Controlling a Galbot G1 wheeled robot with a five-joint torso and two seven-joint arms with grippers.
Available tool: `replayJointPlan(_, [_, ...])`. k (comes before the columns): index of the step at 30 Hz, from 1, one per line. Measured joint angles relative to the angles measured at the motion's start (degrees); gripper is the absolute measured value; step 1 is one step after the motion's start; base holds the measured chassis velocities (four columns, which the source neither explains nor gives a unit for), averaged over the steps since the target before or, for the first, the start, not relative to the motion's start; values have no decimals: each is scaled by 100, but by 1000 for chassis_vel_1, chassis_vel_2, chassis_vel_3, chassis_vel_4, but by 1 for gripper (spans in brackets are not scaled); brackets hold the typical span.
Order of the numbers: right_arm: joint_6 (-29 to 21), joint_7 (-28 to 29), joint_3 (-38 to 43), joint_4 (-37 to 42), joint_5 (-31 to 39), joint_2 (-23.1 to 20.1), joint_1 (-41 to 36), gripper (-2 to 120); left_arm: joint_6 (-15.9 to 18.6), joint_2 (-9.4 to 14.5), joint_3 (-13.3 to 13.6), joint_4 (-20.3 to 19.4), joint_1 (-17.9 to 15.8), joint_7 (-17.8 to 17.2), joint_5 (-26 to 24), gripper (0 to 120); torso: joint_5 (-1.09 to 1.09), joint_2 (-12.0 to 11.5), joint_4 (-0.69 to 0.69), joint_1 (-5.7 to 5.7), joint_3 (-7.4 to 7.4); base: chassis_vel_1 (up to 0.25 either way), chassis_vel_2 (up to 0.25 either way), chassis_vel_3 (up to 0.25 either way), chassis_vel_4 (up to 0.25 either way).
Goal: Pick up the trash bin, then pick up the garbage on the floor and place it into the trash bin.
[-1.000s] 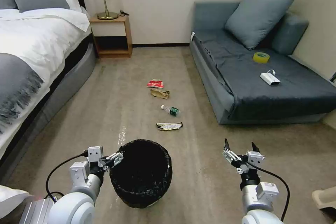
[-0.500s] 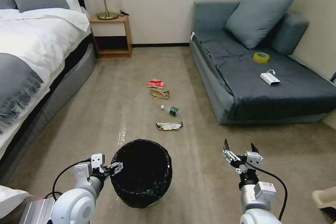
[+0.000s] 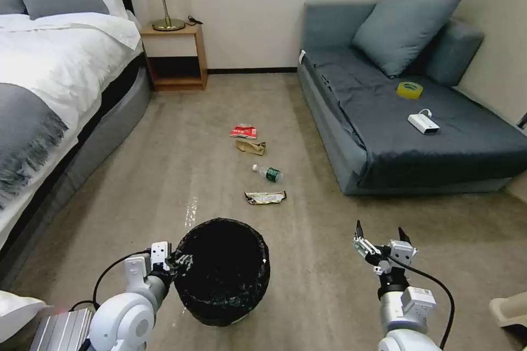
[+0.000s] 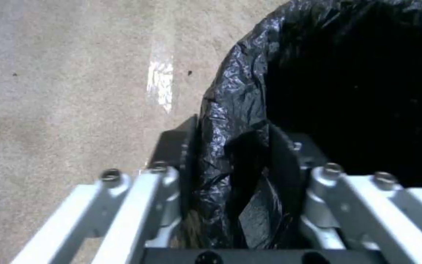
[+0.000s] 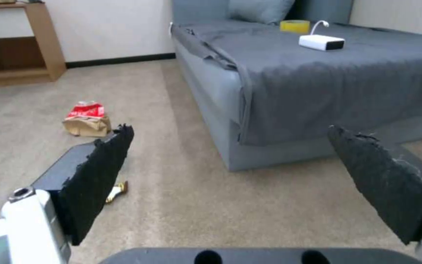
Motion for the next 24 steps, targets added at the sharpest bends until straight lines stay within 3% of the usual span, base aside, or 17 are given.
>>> replayJointPlan(7, [-23,1,-9,47,1,1,-17,100,-80,-71,-53,14,84,183,144,7,0,0,0,0,0,0,0,0,0])
replayJointPlan(16, [1,-190,-37,95,4,0,-41,100,-341,-189,-144,2,167,381,386,6,0,0,0,0,0,0,0,0,0])
replayJointPlan(24, [223,-428,-71,96,22,-218,14,100,-616,-369,-387,-280,308,545,623,5,0,0,0,0,0,0,0,0,0])
